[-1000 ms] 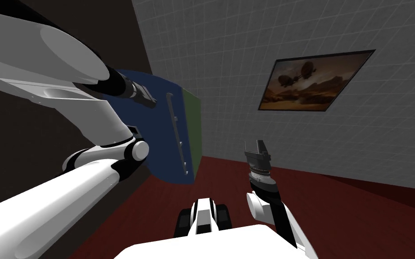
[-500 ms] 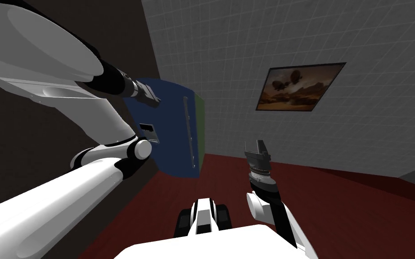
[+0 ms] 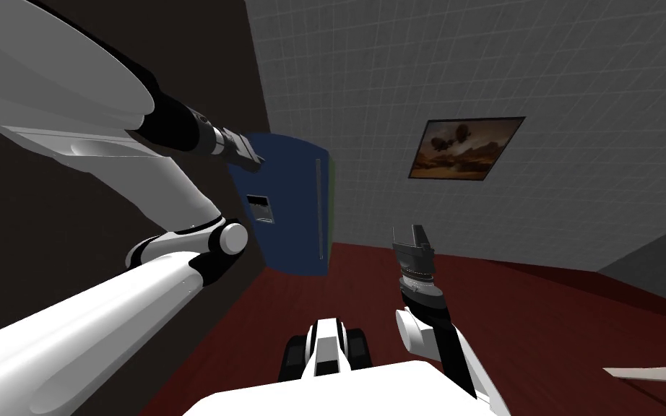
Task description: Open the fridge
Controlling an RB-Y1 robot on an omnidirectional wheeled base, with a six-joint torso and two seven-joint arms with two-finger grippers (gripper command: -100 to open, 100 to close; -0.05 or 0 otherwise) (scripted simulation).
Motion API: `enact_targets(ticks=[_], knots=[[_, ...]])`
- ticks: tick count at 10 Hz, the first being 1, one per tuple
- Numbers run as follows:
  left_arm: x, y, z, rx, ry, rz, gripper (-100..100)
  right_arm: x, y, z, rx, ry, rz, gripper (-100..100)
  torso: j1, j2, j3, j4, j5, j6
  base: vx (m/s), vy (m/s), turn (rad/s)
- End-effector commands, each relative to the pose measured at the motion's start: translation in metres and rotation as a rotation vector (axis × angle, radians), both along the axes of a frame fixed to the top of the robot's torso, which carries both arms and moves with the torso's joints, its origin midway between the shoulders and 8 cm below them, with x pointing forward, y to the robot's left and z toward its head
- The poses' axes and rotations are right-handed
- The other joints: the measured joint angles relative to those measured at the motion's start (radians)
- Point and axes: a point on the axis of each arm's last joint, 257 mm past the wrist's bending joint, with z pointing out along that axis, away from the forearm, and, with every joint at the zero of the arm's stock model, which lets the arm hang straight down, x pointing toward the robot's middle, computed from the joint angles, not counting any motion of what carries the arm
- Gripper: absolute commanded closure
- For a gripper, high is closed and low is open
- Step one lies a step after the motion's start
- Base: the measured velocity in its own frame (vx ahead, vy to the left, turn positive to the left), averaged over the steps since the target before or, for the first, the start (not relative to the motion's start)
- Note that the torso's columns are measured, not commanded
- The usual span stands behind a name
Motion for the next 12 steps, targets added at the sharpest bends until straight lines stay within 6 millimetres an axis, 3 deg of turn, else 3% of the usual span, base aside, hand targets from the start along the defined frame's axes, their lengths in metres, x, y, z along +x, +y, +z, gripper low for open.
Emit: enact_targets(ticks=[1,4,12], knots=[[0.003,0.001,0.008,-0.005,-0.027,0.004,-100,0.0,0.0,0.0,0.0,0.0,0.0,0,-0.004,-0.006,-0.003,-0.001,-0.001,0.0,-0.005,0.0,0.011],[0.012,0.008,0.012,-0.012,-0.038,0.024,-100,0.0,0.0,0.0,0.0,0.0,0.0,0,0.002,-0.006,-0.004,-0.002,0.001,0.0,0.068,-0.071,0.006],[0.047,0.039,-0.016,-0.017,0.078,0.12,-100,0.0,0.0,0.0,0.0,0.0,0.0,0,0.006,0.0,0.0,0.0,0.002,0.0,0.121,-0.121,0.015]])
